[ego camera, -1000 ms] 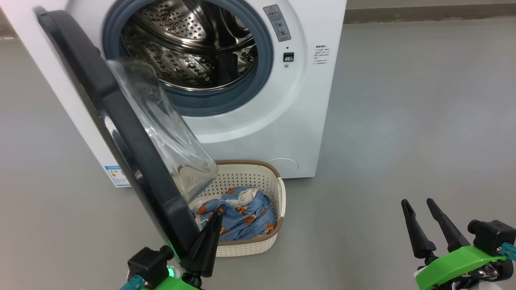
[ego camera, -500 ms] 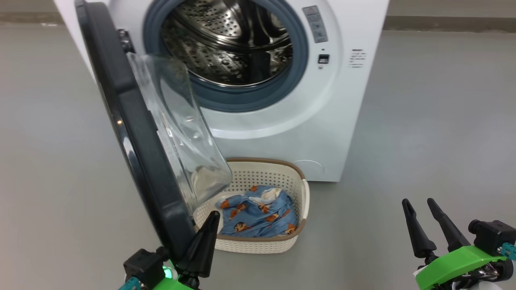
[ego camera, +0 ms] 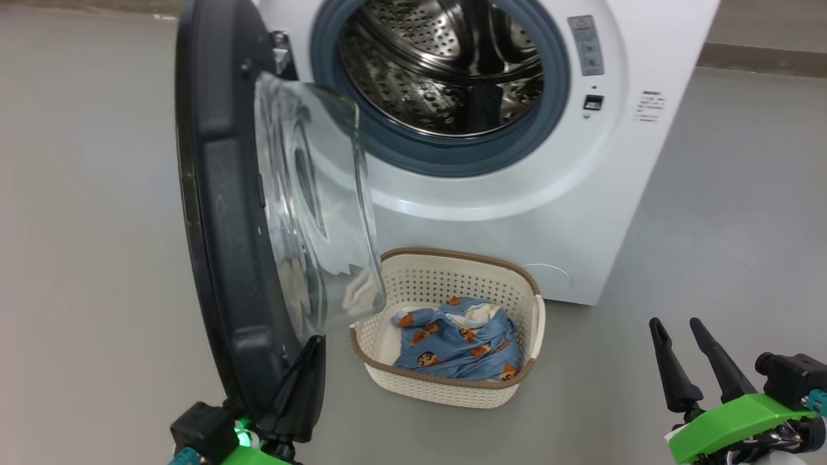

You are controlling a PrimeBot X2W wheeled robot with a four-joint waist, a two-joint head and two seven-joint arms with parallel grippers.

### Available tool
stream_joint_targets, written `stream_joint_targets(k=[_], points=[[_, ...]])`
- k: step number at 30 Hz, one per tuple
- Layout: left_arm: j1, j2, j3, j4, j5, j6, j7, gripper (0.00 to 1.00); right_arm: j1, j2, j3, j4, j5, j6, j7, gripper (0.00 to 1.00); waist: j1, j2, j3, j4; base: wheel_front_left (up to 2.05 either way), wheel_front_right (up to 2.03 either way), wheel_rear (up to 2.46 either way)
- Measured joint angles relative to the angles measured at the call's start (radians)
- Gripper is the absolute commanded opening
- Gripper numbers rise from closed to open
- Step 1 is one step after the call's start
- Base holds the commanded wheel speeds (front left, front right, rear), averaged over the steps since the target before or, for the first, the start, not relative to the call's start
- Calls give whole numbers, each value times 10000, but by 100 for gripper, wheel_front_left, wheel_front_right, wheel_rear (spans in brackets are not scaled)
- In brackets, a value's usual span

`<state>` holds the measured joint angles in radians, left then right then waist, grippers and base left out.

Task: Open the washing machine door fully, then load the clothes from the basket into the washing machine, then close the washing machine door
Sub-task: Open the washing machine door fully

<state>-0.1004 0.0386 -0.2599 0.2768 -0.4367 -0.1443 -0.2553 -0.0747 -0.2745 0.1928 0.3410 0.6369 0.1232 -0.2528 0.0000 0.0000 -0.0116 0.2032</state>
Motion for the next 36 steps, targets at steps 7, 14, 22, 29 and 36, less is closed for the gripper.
stream_joint_targets(k=[7, 14, 22, 29, 36], points=[[-4, 73, 500, 81, 161, 15, 0, 0, 5, 84, -25, 2, 0, 0, 0, 100, 0, 0, 18, 492, 0, 0, 0], [-159, 261, 1049, 520, 157, 130, 0, 0, 5, 184, -17, 17, 0, 0, 0, 100, 0, 0, 53, 868, 0, 0, 0], [-761, 742, 1465, 1162, 48, 146, 82, 0, 3, 184, -21, 46, 0, 0, 0, 100, 0, 0, 158, 1152, 0, 0, 0], [-1374, 1156, 1730, 1643, -19, 234, 192, 0, -13, 184, -4, 56, 0, 0, 0, 100, 0, 0, 369, 1315, 0, 0, 0], [-1971, 1580, 2067, 2334, -127, 309, 222, 0, -113, 173, -12, 56, -2, 0, 0, 100, 0, 1, 689, 1452, 0, 0, 0]])
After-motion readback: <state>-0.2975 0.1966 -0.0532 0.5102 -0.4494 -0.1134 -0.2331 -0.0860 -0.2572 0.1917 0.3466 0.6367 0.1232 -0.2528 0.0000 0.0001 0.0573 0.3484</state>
